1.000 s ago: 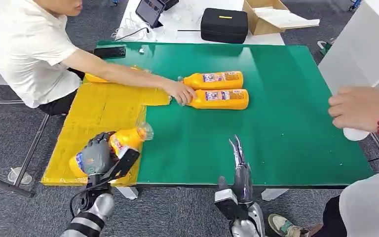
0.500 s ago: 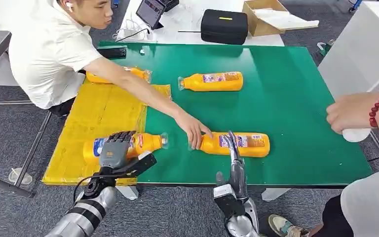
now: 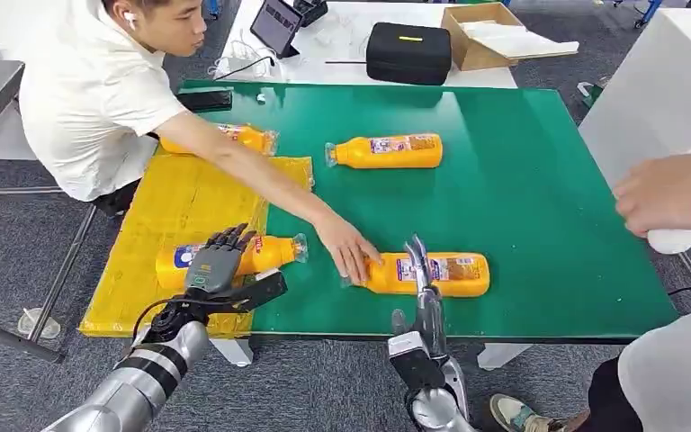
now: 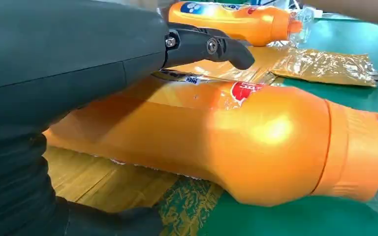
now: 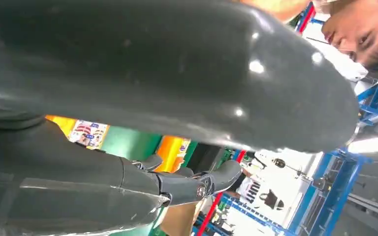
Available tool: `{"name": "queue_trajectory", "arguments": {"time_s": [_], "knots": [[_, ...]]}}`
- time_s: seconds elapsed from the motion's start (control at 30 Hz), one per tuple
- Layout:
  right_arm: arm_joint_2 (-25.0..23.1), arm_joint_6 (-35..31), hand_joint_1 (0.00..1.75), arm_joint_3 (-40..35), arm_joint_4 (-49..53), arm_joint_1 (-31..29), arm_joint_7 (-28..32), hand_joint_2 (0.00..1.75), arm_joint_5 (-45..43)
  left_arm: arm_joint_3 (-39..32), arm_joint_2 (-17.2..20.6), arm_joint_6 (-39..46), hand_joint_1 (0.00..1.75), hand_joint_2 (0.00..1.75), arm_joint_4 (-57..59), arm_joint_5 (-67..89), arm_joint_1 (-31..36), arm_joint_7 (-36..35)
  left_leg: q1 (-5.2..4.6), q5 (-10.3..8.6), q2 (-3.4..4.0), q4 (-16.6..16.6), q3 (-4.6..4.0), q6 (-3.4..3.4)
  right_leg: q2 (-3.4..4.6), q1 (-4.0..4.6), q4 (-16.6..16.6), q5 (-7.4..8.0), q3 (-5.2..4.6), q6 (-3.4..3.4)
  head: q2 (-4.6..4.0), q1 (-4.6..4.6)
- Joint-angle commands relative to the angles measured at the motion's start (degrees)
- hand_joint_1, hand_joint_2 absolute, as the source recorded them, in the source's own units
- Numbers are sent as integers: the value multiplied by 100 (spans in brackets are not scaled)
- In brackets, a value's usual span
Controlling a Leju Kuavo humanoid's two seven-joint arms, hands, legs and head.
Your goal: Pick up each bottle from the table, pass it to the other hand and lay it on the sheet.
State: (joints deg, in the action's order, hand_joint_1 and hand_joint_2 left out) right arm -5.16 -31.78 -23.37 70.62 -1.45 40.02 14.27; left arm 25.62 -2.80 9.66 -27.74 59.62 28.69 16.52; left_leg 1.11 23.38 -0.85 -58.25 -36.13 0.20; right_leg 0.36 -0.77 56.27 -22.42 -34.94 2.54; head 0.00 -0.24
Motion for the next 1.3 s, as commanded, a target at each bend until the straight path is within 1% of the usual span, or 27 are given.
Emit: {"name": "queue_trajectory", "arguments": {"time_s": [0.03, 0.1, 0.17, 0.23, 0.3, 0.47, 0.5, 0.57, 0.67, 0.8, 0.83, 0.87, 0.9, 0.93, 1.0, 1.03, 1.07, 1.1, 1.17, 1.2, 1.3], "knots": [[119, -68, 0, -174, -301, -102, -2, 0, 10, 71, 242, -44, 0, 175, -61, -309, -498, 206, -6, 6, 47, 17, 26, 5, 34, -1, -13, 6, 9, -14, 0, 0], [126, -91, 0, -156, -272, -68, -2, 0, -12, 44, 230, 10, 0, 175, -258, -385, -580, 270, -6, 8, 52, 19, 30, 7, 36, 0, -16, 6, 11, -16, 0, 0], [138, -99, 0, -125, -251, -20, -2, 0, -18, 62, 221, 34, 0, 175, -742, -484, -742, 314, -5, 4, 22, 9, 21, 4, 15, -3, -6, 0, 12, -6, 0, 0], [138, -99, 0, -125, -251, -20, -2, 0, -18, 62, 221, 34, 0, 175, -742, -484, -742, 314, -6, 6, 36, 14, 25, 7, 22, -2, -12, 2, 11, -13, 0, 0], [137, -118, 0, -120, -259, -16, -2, 0, -10, 69, 191, 34, 0, 175, -788, -490, -746, 304, -4, 5, 26, 10, 24, 4, 16, -1, -10, 1, 12, -8, 0, 2], [146, -204, 0, -96, -203, 98, -2, 0, 36, 161, 233, 256, 0, 175, -2026, -729, -1207, 221, -4, 7, 26, 7, 15, 5, 15, 0, -6, -1, 4, -10, 0, 0], [143, -210, 0, -77, -206, 102, -2, 0, 29, 185, 246, 257, 0, 175, -2130, -736, -1240, 205, -3, 7, 26, 7, 14, 4, 14, 1, -7, -1, 2, -10, 0, 0], [143, -210, 0, -77, -206, 102, -2, 0, 29, 185, 246, 257, 0, 175, -2130, -736, -1240, 205, -2, 5, 12, 3, 4, 3, 3, 0, -3, -3, -6, -6, 0, 2], [143, -210, 0, -77, -206, 102, -2, 0, 29, 185, 246, 257, 0, 175, -2130, -736, -1240, 205, -1, 4, 13, 2, -13, 3, 3, 1, -3, -3, -22, -5, 0, 2], [193, -265, 0, -58, -175, 136, -2, 0, 90, 295, 270, 389, 0, 175, -2441, -744, -1351, 218, -1, 9, 18, 2, -15, 4, 4, 2, -3, -7, -25, -8, 0, 0], [200, -315, 0, -54, -170, 138, -2, 0, 126, 313, 277, 402, 0, 175, -2507, -766, -1372, 207, -1, 6, 11, 1, -27, 3, 0, 1, -2, -5, -34, -4, 0, 2], [205, -362, 0, -57, -173, 125, -2, 0, 146, 196, 229, 194, 0, 175, -2572, -1141, -1420, 305, 0, 10, 14, 0, -22, 4, -1, 3, -2, -9, -30, -7, 0, 0], [203, -410, 0, -54, -171, 125, -2, 0, 198, 188, 240, 221, 0, 175, -2640, -1185, -1441, 224, 0, 8, 14, 0, -31, 4, 0, 2, -2, -7, -40, -6, 0, 2], [219, -470, 0, -76, -171, 125, -2, 0, 333, 311, 294, 562, 0, 175, -2679, -904, -1431, 133, 0, 5, 13, 0, -44, 3, 1, 2, -2, -3, -52, -3, 0, 2], [219, -470, 0, -76, -171, 125, -2, 0, 333, 311, 294, 562, 0, 175, -2679, -904, -1431, 133, -1, 6, 13, 0, -46, 3, 1, 1, -2, -4, -54, -3, 0, 2], [234, -504, 0, -78, -136, 143, -2, 0, 520, 214, 224, 667, 0, 175, -2717, -1028, -1470, 127, -1, 11, 15, 0, -38, 4, 0, 2, -2, -9, -46, -7, 0, 4], [229, -495, 0, -24, -115, 168, -2, 0, 658, 172, 186, 656, 0, 175, -2786, -1158, -1513, 194, 0, 6, 14, -1, -50, 3, 1, 2, -1, -5, -59, -5, 0, 2], [213, -515, 0, 108, -79, 188, -2, 0, 1043, 167, 100, 701, 0, 175, -3013, -1334, -1595, 307, -1, 11, 16, 0, -41, 5, 0, 2, -1, -10, -51, -8, 0, 2], [168, -596, 0, 317, -54, 155, -2, 0, 1489, 259, 5, 753, 0, 175, -3345, -1419, -1680, 309, -2, 6, 8, -2, -61, 4, -6, 1, 0, -6, -67, -4, 2, 2], [137, -614, 0, 419, -80, 132, -2, 0, 1683, 341, -3, 854, 0, 175, -3425, -1409, -1701, 321, -3, 11, 9, -5, -53, 6, -7, 1, 3, -12, -60, -6, 0, 0], [116, -647, 0, 516, -123, 93, -3, 0, 1807, 416, -24, 917, 0, 175, -3492, -1418, -1717, 319, -3, 3, 8, -2, -75, 5, -5, -1, 0, -4, -82, -1, 0, 2]]}}
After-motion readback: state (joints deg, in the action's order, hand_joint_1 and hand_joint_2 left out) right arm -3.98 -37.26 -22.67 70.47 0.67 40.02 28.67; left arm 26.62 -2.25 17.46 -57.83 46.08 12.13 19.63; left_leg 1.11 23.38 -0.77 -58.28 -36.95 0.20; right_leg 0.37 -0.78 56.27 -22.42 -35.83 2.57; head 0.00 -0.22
